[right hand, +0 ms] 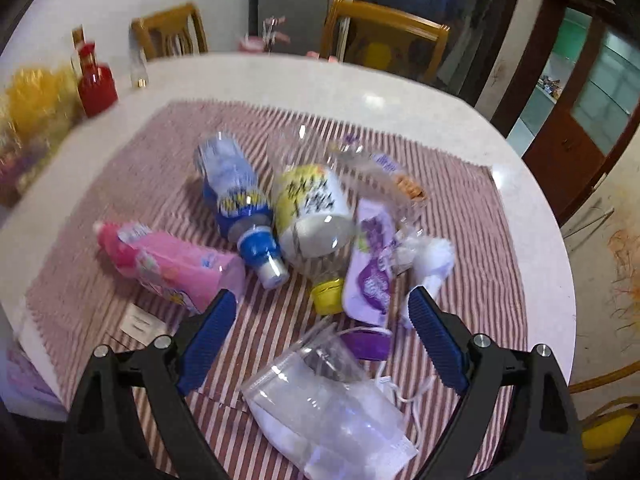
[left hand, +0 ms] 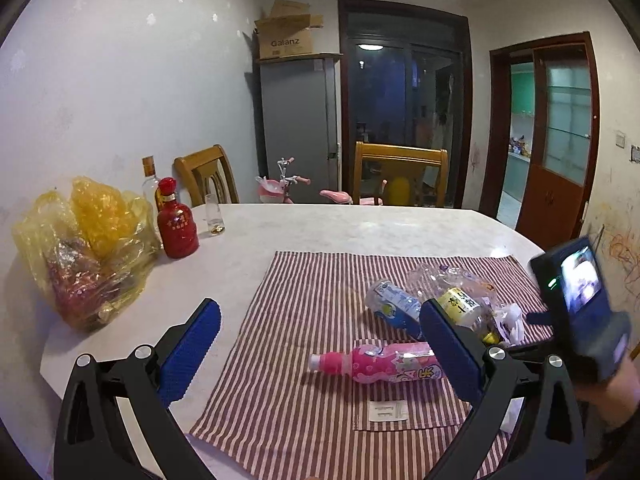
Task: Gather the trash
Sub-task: 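Move both tools back over the striped cloth, then grasp the clear plastic cup with the right tool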
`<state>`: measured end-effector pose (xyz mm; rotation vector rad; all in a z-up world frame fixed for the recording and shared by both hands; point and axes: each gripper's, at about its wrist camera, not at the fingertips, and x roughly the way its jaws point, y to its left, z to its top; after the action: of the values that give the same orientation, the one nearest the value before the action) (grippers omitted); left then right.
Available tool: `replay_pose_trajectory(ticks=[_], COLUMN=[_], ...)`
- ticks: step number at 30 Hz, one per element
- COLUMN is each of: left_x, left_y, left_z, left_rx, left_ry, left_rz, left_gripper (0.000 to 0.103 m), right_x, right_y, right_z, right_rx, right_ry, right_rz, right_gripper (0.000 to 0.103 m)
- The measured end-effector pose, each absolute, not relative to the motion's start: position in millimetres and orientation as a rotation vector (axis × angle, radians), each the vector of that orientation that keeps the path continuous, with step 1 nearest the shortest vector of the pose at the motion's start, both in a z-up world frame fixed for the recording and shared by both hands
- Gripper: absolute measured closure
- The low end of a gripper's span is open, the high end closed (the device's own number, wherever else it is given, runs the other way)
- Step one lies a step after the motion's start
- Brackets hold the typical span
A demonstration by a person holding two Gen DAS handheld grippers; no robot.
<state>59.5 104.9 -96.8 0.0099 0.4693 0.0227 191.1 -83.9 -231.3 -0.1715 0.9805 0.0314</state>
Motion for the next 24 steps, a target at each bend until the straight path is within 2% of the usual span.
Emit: replay_pose_trajectory(ticks=[17,24], left_x=[67.5,70.4], left_y=[101.7,90.7], left_z=[-111.2,-114.0], left_rx=[-0.016,0.007], left_ry=[0.51,0.525], left_rz=[-0.019,-0.035], left_gripper=[0.006,0.006], right_x=[112.2,109.2], right_y=[-161.5,-176.7], right_z=[-240.3,-246.0], right_rx=[-0.099,-0.065], right_ry=[1.051,1.05], right_rz=[-0.05,-0.064], right_gripper=[0.015,0.015])
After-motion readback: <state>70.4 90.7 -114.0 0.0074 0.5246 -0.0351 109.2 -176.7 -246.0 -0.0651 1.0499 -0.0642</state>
